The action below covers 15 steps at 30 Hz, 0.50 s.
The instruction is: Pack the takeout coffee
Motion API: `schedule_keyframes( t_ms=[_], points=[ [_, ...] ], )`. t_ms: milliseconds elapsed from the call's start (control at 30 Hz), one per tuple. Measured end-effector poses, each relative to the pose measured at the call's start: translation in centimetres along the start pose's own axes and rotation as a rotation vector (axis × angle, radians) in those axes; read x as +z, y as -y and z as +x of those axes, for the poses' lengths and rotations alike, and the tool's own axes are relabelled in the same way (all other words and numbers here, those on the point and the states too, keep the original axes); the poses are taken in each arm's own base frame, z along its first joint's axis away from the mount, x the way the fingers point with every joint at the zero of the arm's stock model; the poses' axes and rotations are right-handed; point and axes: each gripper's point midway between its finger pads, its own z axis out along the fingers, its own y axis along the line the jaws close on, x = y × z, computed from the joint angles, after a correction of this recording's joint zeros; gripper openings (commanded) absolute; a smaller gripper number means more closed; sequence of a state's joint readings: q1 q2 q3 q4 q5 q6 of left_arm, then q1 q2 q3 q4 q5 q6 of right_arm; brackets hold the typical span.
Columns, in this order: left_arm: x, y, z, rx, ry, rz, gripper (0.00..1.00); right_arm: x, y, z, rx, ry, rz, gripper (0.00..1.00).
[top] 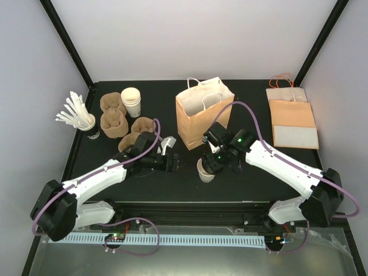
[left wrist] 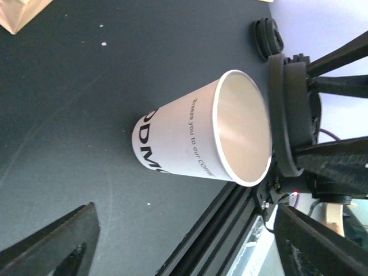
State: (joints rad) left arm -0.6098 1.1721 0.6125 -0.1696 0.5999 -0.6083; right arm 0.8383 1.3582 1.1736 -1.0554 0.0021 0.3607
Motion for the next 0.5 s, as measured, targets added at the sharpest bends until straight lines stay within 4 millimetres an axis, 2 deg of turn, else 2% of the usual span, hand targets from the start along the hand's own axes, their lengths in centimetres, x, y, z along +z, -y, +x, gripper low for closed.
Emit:
schedule_keyframes(
  t_ms=[100,500],
  points=[
    [0.3,0.4,-0.2,-0.006,-0.003,0.027,0.72,0.4,-0.4,-0.1,-0.014,-0.012,0.007,0.76],
    [1.8,0.6,0.2,-0.07,-0.038,0.115,0.61,1.8,-1.2,0.3,-0.047,-0.055,0.025,0.77]
  ],
)
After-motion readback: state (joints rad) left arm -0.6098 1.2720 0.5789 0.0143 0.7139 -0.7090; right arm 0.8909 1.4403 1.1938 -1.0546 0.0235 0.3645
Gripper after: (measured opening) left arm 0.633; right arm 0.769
